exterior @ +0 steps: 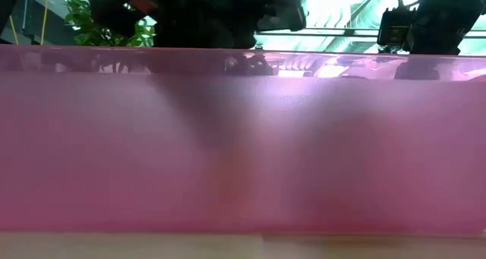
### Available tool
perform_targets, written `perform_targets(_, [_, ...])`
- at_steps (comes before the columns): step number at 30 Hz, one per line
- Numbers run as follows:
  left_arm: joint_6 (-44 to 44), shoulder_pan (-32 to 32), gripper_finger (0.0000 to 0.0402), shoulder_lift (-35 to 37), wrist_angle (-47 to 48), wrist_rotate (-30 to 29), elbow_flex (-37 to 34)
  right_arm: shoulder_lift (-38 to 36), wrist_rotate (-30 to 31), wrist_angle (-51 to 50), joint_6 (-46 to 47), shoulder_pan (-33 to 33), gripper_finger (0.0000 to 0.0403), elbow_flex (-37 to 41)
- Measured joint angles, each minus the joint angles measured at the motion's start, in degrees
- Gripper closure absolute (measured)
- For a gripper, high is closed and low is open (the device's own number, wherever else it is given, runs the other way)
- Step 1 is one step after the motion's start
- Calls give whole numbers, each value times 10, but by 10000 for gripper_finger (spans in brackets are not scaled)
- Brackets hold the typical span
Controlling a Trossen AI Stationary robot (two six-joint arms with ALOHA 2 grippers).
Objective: Pick and place pill bottles into a basket
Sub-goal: Put the orange medicine bottle into the red bin
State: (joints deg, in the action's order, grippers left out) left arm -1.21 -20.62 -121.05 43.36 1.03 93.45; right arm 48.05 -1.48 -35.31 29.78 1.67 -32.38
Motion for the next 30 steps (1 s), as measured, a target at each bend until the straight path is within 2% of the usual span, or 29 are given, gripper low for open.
perform_targets(7, [0, 0, 177, 0, -7, -2, 0, 0, 0, 0, -8, 0, 116, 0])
perform_targets(10, [1, 0, 176, 0, -6, -2, 0, 0, 0, 0, -12, 0, 116, 0])
perform_targets(17, [6, 0, 98, 0, -5, -1, 0, 0, 0, 0, -11, 0, 116, 0])
perform_targets(20, [9, 0, 76, 0, -5, -1, 0, 0, 0, 0, -11, 0, 116, 0])
perform_targets(25, [12, 0, 63, 0, -4, 0, 1, 0, 0, 0, -12, 0, 116, 0])
perform_targets(30, [15, 0, 68, 0, 15, 0, 24, 0, 0, 0, -12, 0, 116, 0])
